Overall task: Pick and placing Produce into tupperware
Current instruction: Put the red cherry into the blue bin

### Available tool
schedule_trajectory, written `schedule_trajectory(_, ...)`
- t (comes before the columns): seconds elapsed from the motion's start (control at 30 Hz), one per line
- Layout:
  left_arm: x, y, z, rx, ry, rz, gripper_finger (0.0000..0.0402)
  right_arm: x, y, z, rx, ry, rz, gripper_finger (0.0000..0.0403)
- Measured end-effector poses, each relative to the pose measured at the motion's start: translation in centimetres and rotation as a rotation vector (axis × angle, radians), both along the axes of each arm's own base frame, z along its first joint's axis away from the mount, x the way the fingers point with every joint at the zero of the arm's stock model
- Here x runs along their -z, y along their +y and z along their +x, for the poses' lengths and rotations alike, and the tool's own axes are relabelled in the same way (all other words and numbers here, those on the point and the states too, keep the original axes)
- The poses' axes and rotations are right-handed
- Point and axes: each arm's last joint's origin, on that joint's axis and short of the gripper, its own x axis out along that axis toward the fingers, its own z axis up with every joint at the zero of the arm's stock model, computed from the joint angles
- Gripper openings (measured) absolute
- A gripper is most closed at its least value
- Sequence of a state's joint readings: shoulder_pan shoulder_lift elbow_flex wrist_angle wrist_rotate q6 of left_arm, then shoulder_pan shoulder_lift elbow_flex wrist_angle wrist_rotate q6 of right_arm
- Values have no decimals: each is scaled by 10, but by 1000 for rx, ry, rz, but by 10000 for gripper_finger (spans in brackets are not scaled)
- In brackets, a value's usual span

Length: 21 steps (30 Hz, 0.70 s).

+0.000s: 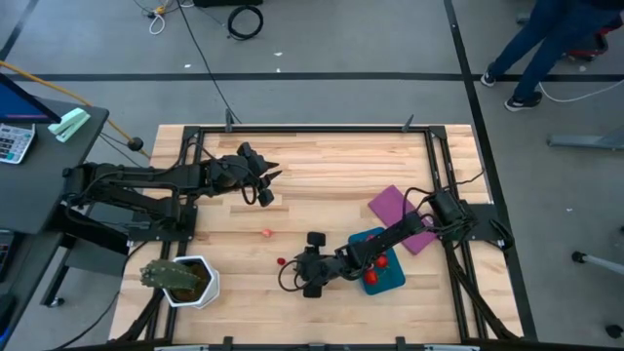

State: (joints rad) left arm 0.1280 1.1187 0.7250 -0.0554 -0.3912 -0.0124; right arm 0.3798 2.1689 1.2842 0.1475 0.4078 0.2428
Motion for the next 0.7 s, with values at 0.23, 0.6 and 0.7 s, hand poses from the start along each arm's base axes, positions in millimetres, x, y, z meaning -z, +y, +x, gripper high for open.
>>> schedule_trajectory(0.23, 0, 0, 0, 0, 0, 0, 110, -1, 0, 0, -1, -3, 3, 162)
schedule_trajectory(0.6, 0, 0, 0, 0, 0, 0, 110, -2, 0, 1, 0, -18, 10, 161)
schedule_trajectory(0.7, 0, 0, 0, 0, 0, 0, 110, -2, 0, 1, 0, -18, 9, 161)
